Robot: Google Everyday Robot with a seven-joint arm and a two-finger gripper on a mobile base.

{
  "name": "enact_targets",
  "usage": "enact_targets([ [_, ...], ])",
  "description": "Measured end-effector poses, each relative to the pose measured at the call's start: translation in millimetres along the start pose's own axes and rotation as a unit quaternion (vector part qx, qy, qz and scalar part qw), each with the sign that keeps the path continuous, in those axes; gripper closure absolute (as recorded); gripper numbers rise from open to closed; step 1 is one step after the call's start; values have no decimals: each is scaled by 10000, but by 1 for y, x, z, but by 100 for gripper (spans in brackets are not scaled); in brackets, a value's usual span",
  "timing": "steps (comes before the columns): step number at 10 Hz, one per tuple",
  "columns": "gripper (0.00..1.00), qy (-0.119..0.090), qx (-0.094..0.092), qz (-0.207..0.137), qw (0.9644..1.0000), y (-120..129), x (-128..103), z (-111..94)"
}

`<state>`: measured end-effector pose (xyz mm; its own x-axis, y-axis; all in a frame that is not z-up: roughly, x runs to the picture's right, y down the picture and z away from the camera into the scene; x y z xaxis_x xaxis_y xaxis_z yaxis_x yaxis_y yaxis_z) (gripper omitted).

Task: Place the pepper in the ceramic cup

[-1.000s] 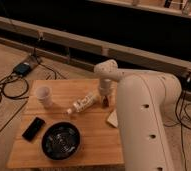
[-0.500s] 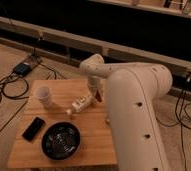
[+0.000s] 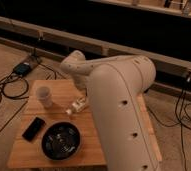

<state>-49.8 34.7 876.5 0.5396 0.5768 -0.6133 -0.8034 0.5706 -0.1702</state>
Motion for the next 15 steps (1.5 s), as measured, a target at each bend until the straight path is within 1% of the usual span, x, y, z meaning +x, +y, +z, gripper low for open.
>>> enact_targets([
  [1,100,23,42,-149,9999,8,-5,-6],
  [2,100,8,35,-237,9997,15,-11,-11],
  [4,100,-75,-7,-456,9989,32,-30,-26],
  [5,100,-105,-14,-534,9985,37,-36,-31],
  [7,100,-211,-38,-728,9971,49,-50,-48],
  [8,100,-267,-81,-808,9963,56,-54,-55],
  [9,100,-355,-138,-880,9954,64,-59,-63],
  [10,100,-529,-241,-957,9937,75,-65,-74],
  [12,100,-915,-459,-1103,9886,96,-77,-93],
  [14,100,-1414,-748,-1355,9778,118,-87,-114],
  [15,100,-1697,-916,-1545,9690,130,-90,-124],
])
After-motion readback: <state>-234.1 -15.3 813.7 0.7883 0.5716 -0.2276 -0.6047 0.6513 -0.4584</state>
